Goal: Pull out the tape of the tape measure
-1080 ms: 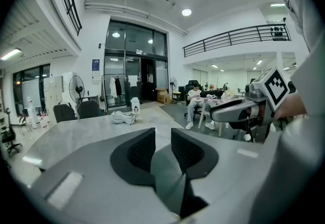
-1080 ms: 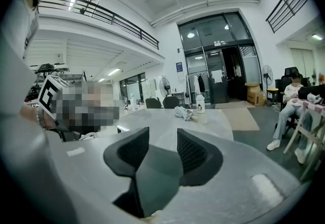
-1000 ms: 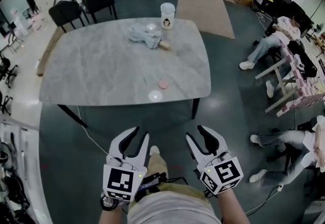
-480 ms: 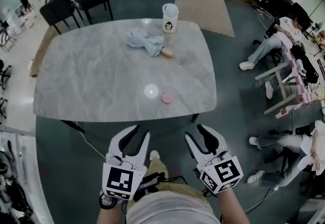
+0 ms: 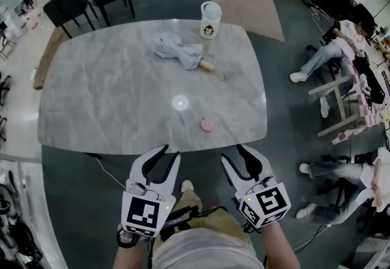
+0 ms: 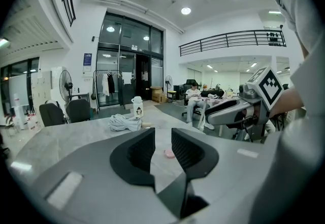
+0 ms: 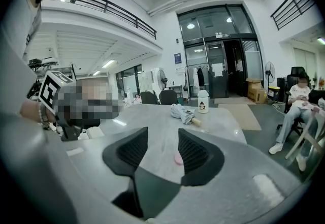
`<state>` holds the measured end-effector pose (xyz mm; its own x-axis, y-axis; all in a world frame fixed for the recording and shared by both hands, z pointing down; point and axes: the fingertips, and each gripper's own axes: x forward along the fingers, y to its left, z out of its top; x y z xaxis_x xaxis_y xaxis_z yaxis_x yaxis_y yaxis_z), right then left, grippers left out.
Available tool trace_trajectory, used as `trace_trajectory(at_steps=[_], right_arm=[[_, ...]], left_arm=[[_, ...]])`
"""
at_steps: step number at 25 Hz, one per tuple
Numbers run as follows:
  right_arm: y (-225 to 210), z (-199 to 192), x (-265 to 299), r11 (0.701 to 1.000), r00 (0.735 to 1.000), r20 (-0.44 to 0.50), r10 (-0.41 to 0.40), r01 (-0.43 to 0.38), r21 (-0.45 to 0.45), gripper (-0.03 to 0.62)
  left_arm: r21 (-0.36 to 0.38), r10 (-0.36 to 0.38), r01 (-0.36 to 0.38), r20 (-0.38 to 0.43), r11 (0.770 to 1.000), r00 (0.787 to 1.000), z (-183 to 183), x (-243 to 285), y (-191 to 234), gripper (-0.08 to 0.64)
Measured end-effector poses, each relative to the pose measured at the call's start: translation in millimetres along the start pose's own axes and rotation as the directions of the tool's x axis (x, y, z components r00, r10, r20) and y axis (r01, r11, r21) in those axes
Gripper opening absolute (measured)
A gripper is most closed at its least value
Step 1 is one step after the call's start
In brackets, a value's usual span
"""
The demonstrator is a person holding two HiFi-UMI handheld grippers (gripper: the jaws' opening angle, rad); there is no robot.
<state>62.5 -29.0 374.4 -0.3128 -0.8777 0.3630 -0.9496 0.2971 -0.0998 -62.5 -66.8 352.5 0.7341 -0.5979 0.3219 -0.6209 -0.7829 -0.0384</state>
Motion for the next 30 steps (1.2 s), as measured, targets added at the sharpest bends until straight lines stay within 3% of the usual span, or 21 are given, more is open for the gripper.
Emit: trace_trajectory(at_steps=[15, 30], right_arm=[[-13, -21, 35, 0.998, 0.996, -0.082, 0.022, -0.027, -0.058, 0.219], [-27, -48, 79, 0.992, 0.981, -0.174, 0.083, -0.098, -0.08, 0.224]], left_arm=[[-0.038, -0.007, 0.006, -0.039, 0.999, 0.999, -18, 11, 12, 0.109], [-0.099, 0.095, -0.101, -0.058, 0.99, 0.994, -27, 21, 23, 0.112]])
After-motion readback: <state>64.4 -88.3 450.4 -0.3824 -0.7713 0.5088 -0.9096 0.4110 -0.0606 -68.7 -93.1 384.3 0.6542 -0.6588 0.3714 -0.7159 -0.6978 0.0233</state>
